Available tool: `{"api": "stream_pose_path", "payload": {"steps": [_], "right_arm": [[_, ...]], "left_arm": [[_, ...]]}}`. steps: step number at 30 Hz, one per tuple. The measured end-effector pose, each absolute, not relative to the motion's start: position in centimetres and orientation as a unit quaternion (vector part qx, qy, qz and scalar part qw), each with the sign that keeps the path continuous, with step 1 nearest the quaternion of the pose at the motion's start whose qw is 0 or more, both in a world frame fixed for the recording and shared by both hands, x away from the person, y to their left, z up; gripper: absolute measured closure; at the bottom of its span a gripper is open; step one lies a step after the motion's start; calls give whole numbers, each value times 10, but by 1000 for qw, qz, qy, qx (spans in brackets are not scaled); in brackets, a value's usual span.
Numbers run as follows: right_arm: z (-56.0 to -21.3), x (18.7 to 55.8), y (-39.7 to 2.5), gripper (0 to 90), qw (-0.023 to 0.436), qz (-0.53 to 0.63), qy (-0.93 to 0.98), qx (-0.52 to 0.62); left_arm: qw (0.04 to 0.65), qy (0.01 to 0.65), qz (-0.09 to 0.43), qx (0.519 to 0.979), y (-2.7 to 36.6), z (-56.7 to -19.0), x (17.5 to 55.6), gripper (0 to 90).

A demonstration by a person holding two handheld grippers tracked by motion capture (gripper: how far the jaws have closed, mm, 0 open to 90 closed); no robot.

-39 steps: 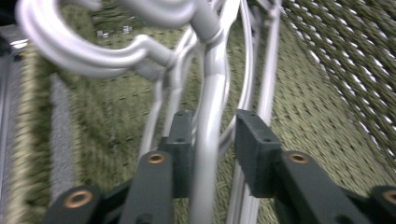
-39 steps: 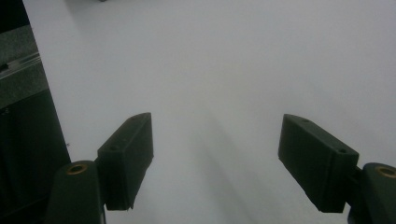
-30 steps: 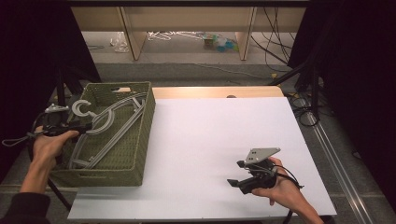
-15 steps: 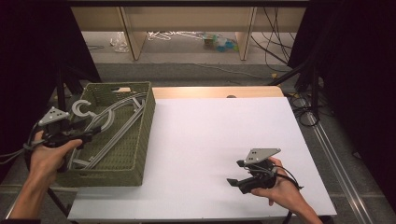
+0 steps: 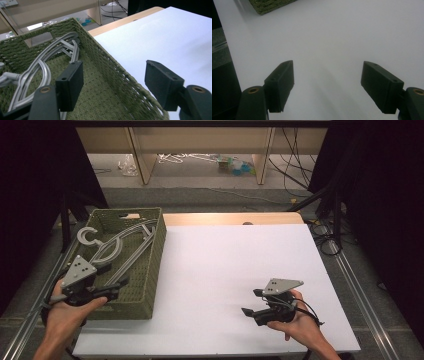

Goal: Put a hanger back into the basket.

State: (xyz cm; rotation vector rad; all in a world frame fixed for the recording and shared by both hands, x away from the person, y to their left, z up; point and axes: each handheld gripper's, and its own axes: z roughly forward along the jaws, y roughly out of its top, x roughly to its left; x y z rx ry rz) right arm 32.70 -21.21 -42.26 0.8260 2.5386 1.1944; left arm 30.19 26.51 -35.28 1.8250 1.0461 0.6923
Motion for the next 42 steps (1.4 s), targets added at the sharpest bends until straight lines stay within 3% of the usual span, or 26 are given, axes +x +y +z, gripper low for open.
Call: {"api": "stream_pose_path", "payload": {"steps": [6,19,28,37,42], "right_arm": [[-424,326,-211,273,112,409,861,282],[-424,324,-211,271,117,420,852,288],[-421,322,-212,262,118,437,843,290],[-425,315,-216,209,118,442,836,302],[-427,312,-220,190,124,448,831,305]], "left_arm": [[486,427,234,726,256,-356,290,319],[526,380,214,730,221,-384,293,282],[537,367,209,730,209,-398,291,268],[525,353,195,749,196,-412,290,164],[520,346,199,755,193,-421,288,163]]}}
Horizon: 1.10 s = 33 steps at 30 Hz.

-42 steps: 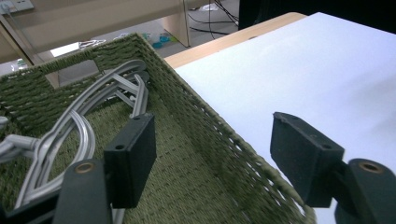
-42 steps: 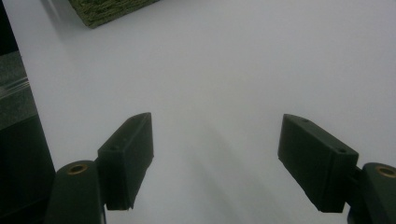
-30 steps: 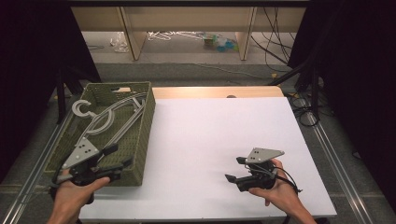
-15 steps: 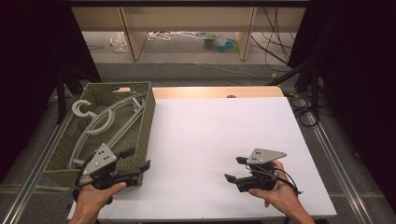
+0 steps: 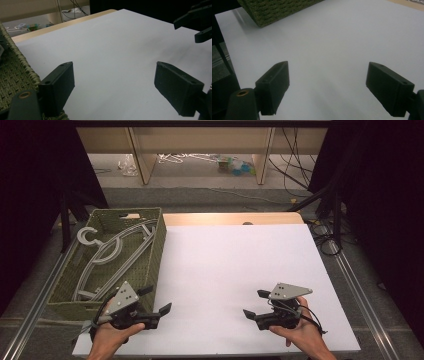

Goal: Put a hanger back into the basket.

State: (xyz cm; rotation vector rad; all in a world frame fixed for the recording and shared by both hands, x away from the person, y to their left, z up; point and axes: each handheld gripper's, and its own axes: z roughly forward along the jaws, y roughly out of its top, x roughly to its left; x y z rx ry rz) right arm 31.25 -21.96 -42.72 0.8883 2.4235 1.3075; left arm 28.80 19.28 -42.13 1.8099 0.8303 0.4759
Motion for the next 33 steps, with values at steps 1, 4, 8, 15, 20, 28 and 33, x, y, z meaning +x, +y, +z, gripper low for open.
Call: {"api": "stream_pose_path", "payload": {"steps": [1,4,8,15,20,28,33], "right_arm": [[-427,312,-220,183,130,449,830,304],[-428,309,-221,180,135,455,825,307],[-428,304,-221,178,133,459,822,309],[-429,295,-224,177,139,470,814,311],[-429,289,-228,177,142,479,806,316],[-430,284,-228,177,140,480,808,311],[-430,284,-228,177,139,481,808,310]], "left_arm": [[518,345,202,756,192,-423,287,163],[515,336,217,758,190,-430,285,165],[514,329,214,763,187,-433,282,166],[518,334,211,758,187,-434,276,166],[523,336,207,755,187,-434,276,165],[524,338,207,754,190,-434,277,167],[526,329,208,757,190,-434,278,166]]}}
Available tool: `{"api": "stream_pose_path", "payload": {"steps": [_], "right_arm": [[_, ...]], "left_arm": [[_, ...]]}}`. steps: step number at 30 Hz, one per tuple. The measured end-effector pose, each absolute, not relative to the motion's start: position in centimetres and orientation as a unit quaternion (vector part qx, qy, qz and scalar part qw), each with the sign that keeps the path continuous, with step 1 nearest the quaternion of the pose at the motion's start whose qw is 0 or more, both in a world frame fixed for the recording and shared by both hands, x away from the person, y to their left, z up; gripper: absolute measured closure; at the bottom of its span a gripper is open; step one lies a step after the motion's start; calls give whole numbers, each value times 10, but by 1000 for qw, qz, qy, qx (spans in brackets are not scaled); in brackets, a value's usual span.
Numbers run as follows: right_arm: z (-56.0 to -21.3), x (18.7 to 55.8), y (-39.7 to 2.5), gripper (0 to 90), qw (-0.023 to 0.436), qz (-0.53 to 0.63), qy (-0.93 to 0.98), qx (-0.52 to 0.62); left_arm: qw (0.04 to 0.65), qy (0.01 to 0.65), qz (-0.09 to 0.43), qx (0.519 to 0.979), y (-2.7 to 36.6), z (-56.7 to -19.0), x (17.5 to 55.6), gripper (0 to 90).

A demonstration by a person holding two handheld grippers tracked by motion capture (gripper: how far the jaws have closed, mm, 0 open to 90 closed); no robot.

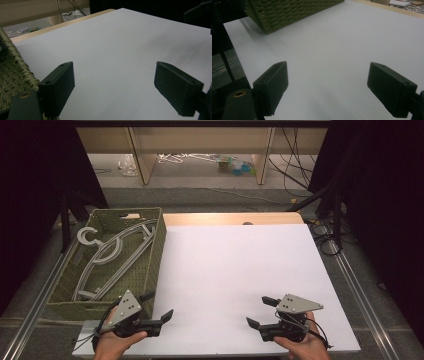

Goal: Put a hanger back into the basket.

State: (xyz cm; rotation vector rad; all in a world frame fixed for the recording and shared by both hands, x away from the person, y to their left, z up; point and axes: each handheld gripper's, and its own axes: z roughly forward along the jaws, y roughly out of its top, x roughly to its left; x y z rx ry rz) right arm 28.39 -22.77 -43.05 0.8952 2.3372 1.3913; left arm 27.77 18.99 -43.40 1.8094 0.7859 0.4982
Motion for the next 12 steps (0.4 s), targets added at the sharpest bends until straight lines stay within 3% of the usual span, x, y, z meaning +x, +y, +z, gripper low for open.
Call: {"api": "stream_pose_path", "payload": {"steps": [12], "right_arm": [[-431,284,-227,177,139,483,807,309]], "left_arm": [[527,334,206,754,190,-434,277,168]]}}
